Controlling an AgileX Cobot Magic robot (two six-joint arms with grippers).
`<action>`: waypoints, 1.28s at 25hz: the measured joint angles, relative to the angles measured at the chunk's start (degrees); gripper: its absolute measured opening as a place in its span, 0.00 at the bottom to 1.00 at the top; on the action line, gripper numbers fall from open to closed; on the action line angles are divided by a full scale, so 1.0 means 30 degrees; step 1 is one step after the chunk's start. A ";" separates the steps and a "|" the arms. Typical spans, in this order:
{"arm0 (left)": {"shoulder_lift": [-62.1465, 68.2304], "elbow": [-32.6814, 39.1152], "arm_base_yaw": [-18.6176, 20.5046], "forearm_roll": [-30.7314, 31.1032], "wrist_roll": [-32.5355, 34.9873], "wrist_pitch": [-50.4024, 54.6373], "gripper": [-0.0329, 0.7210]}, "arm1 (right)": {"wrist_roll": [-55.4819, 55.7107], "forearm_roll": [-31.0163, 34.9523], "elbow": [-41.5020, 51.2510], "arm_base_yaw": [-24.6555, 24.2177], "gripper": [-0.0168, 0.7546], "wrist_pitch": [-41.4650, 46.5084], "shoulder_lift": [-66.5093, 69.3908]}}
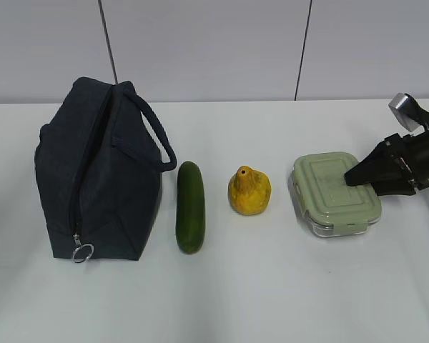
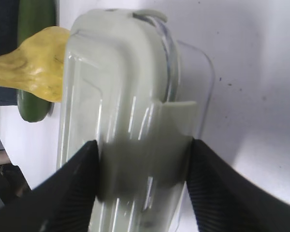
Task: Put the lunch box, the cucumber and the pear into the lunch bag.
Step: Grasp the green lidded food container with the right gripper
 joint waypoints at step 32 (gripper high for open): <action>1.4564 -0.6695 -0.1675 -0.2753 0.5552 0.0345 0.35 | 0.0000 0.0106 0.0000 0.0000 0.58 0.0000 0.0000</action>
